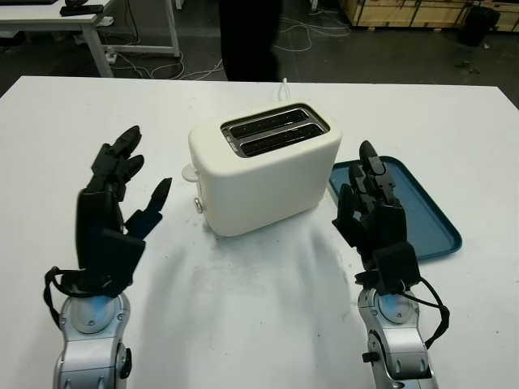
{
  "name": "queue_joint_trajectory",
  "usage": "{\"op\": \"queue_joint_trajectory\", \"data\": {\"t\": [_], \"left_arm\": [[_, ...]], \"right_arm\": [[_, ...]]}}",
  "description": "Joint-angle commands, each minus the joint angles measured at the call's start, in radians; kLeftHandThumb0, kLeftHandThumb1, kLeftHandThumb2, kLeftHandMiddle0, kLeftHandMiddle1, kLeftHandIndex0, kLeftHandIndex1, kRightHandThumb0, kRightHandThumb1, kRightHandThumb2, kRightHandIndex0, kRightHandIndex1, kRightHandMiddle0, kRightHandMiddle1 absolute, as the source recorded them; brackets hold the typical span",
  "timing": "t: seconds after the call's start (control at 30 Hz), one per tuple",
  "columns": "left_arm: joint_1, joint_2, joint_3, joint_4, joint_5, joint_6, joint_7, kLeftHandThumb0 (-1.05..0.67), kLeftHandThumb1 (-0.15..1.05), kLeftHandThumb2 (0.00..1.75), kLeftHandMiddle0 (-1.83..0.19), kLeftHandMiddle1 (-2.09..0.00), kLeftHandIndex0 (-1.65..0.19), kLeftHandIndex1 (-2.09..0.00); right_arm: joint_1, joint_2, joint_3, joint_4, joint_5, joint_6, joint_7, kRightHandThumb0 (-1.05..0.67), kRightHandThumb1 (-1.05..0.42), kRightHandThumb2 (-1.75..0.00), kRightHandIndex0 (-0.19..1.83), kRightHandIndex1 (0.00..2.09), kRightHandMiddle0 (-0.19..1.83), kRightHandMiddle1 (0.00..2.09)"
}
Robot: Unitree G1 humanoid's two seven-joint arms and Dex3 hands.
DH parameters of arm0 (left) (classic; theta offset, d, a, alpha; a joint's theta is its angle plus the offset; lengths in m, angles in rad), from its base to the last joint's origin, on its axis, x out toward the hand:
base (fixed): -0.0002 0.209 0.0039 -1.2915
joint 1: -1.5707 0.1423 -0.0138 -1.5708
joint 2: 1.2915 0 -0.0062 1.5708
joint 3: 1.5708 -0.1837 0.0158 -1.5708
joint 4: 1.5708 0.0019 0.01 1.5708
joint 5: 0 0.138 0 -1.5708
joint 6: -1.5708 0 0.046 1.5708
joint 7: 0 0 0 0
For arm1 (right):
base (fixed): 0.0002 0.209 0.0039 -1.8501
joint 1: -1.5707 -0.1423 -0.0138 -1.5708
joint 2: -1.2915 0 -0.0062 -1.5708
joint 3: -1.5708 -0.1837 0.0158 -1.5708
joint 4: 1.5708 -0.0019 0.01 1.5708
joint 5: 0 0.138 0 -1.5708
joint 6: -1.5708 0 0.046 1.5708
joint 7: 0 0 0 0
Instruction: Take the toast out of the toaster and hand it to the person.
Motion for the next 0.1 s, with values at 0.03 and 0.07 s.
{"op": "queue_joint_trajectory", "data": {"t": [0.03,0.07], "left_arm": [[0.007,0.005,-0.005,-0.013,0.005,0.045,-0.018,-0.53,0.92,0.67,0.00,-0.57,-0.14,-0.20],[0.002,0.008,0.000,-0.003,-0.001,0.039,-0.023,-0.51,0.92,0.70,-0.01,-0.57,-0.15,-0.20]], "right_arm": [[0.003,0.011,-0.011,-0.001,0.052,0.039,0.030,-0.56,-0.92,-0.74,0.11,0.01,0.14,0.01],[0.003,0.010,-0.010,-0.009,0.064,0.056,0.042,-0.55,-0.92,-0.76,0.10,0.01,0.13,0.00]]}}
